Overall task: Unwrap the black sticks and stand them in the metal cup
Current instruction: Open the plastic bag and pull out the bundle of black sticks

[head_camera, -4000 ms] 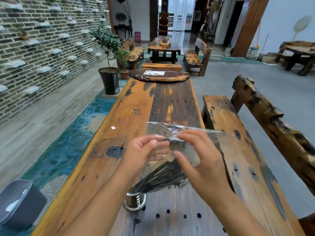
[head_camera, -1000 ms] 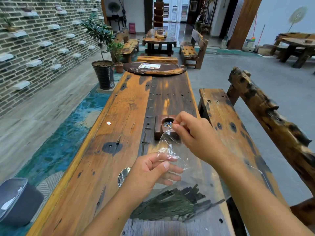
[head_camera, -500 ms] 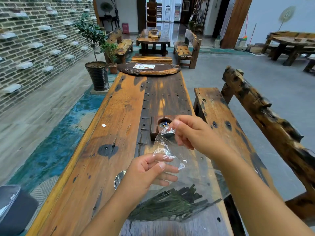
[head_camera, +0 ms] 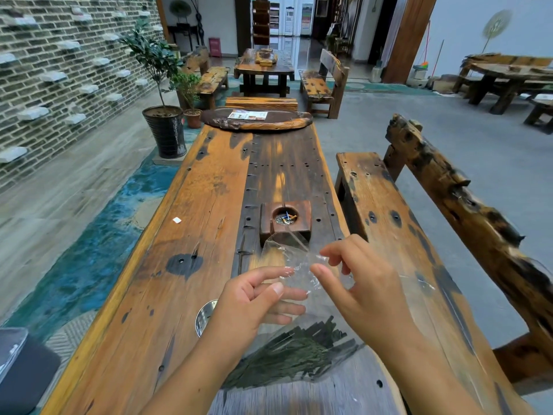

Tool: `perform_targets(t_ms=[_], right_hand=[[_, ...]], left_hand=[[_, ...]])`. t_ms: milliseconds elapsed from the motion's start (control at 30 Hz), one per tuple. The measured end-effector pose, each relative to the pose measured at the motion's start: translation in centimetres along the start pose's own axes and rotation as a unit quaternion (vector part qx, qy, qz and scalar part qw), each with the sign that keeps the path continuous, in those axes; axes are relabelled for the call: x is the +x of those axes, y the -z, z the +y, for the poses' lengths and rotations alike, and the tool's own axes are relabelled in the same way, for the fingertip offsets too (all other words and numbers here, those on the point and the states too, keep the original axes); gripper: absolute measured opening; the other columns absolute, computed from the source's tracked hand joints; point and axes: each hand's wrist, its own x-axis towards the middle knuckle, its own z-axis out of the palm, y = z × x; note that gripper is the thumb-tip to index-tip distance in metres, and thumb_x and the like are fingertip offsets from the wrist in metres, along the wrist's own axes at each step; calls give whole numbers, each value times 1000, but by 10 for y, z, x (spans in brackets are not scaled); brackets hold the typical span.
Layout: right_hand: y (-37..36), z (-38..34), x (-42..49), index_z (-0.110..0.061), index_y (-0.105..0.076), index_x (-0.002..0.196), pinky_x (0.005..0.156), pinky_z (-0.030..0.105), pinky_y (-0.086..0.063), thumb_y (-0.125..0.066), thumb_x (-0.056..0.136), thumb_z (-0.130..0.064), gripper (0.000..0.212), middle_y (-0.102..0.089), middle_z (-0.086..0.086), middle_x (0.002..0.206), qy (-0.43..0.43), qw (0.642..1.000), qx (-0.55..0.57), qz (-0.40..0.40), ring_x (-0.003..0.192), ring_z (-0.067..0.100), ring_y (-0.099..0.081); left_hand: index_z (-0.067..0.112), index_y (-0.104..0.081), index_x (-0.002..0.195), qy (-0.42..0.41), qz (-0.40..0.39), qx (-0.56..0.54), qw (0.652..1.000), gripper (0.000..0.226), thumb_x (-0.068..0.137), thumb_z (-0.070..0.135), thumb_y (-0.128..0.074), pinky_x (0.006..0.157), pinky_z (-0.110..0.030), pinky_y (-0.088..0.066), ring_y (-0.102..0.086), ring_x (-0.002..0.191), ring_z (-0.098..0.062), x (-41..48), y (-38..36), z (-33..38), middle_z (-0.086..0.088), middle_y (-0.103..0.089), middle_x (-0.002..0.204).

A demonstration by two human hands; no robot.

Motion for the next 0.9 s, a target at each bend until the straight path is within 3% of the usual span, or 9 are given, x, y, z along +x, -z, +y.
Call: perform_targets(t_ms=[100, 300, 433, 900], right_hand=[[-4, 1, -6, -19, -65, 94, 63, 18, -41, -59, 96, -39, 21, -54, -11, 83, -12, 1000, -16, -7, 74, 2, -47], [-5, 0, -10, -18, -62, 85, 61, 32, -48, -56, 98, -31, 19, -55, -9, 81, -39, 999, 6, 4, 73, 10, -53], [-4, -2, -10, -18, -56, 79, 59, 31, -46, -62, 95, -26, 19, -51, -9, 74, -53, 998, 36, 26, 70, 10, -51], [-11, 9, 3, -17, -53, 82, 37, 32, -40, -50, 104, -34, 28, -48, -8, 56, -29, 998, -33, 50, 41, 12, -46]], left_hand=[[15, -63, 118, 1, -2, 5, 1000, 23, 99, 8, -52, 73, -35, -60, -76, 85, -31, 0, -2, 0, -11, -79, 95], [17, -62, 118, 6, -9, 10, 1000, 23, 99, 8, -52, 73, -35, -60, -76, 85, -31, -2, -6, -4, -11, -79, 95], [16, -65, 115, 6, -5, 13, 1000, 21, 99, 10, -52, 73, -35, -59, -76, 86, -30, -3, -7, -7, -10, -79, 95], [11, -67, 108, 12, 1, 1, 1000, 17, 98, 9, -54, 73, -37, -61, -76, 83, -33, -6, -6, -11, -12, -79, 93]])
